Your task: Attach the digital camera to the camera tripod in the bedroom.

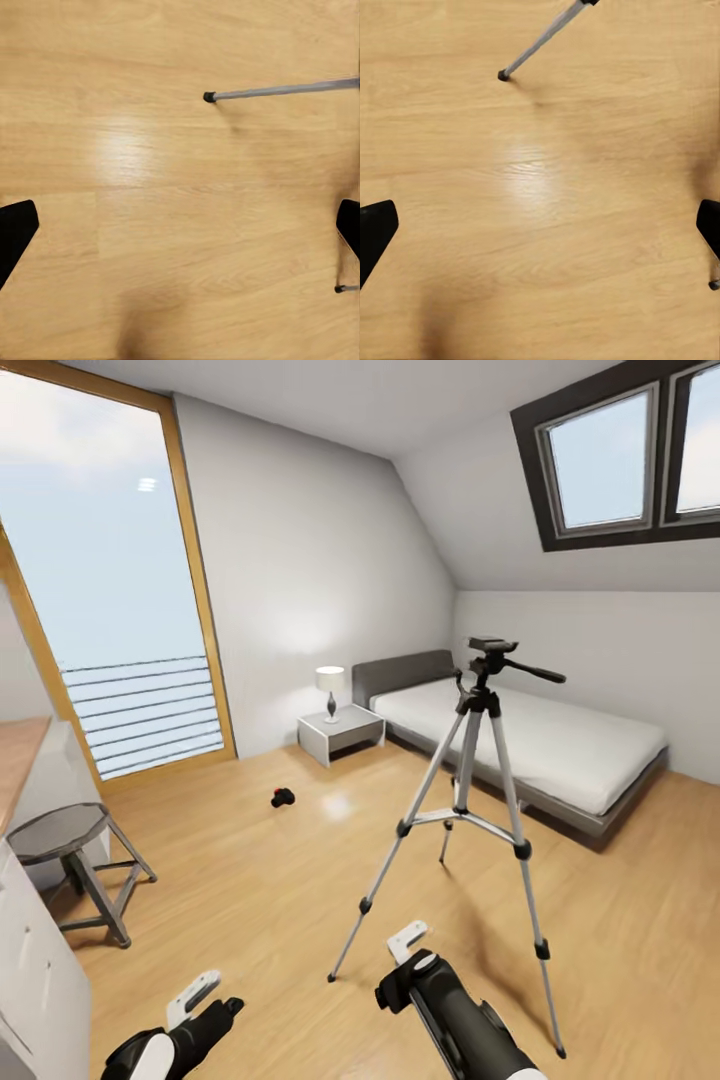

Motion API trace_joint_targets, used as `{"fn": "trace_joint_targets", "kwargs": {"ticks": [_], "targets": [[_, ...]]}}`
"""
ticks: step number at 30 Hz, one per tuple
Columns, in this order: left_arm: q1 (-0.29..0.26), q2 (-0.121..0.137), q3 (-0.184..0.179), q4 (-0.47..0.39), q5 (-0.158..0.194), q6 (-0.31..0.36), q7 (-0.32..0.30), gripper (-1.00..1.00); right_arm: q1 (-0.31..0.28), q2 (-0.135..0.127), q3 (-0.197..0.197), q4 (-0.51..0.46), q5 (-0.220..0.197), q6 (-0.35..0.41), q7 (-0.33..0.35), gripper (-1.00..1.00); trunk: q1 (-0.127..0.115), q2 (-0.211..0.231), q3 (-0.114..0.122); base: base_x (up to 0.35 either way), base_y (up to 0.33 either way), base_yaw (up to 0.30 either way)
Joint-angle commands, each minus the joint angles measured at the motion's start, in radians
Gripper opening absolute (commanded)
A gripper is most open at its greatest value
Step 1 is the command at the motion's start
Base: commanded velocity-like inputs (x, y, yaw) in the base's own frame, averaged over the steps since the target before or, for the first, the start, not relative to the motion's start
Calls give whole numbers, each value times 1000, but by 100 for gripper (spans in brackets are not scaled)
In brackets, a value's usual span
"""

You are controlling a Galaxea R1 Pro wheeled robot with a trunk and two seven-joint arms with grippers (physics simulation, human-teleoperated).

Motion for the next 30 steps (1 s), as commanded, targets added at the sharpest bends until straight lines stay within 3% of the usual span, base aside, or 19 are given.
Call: {"fn": "trace_joint_targets", "kwargs": {"ticks": [1,9,23,30], "targets": [[-1,0,0,-1,11,3,8,100,0,0,0,-2,11,6,7,100,0,-1,-1,215,285,297],[3,0,0,-3,13,-15,7,100,1,0,27,-16,9,14,14,100,0,-1,-1,207,292,297],[4,0,-1,-4,14,-18,6,100,1,0,33,-20,8,16,15,100,0,-1,-1,181,300,297],[5,-1,-8,-11,11,-19,5,100,-1,0,34,-21,7,15,15,100,0,-1,-1,270,140,291]]}}
